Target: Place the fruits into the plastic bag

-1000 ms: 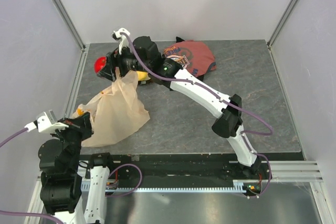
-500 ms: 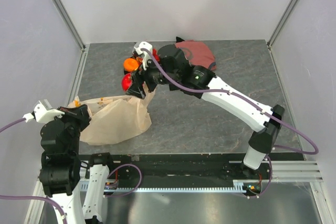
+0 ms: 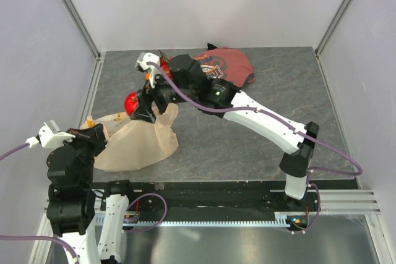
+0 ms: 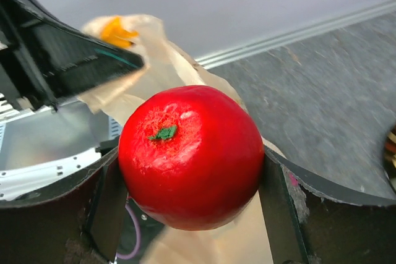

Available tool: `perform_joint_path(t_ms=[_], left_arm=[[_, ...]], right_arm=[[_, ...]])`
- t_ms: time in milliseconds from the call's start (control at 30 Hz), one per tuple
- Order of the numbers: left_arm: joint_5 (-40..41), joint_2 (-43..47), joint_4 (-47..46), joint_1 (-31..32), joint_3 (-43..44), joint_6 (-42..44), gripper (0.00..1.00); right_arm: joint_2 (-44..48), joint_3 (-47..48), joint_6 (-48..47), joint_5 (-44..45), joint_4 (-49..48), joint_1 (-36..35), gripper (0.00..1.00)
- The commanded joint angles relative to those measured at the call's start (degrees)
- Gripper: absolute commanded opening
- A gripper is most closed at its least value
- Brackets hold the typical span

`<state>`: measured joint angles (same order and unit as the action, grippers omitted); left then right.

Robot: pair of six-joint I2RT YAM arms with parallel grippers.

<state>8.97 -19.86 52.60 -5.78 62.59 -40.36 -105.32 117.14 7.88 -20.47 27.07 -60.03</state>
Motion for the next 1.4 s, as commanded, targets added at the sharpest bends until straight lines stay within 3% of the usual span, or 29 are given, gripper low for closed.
perform_joint_path(t_ms=[0,333,767,1133,1367], left_arm=[[-4.22,-0.80,-1.71,-0.37,0.69,3.00,0.02],[-10.36,0.60,-1.80,-0.37,1.66,3.71,0.01],[-13.81,2.72,0.75,-0.28,2.45,5.82,0.02],[-12.31,-0.44,-3.47,-0.37,2.10,14.78,0.01],[-11.96,2.72,-4.17,-0.37,-3.17,12.59,0.02]], right_arm=[[-3.92,6.25,0.38,-0.19,-0.18,-3.16,0.50],[-11.22,7.22,-0.23,5.17,-1.49,-10.54,0.51],[-12.72,9.16,4.33,19.06,-3.95,-10.11,0.54],[-15.09,1.08,3.01,29.08,-1.85,-8.62,0.61],[-15.79,-8.75,4.86,30.22,-0.18,-8.35,0.63]])
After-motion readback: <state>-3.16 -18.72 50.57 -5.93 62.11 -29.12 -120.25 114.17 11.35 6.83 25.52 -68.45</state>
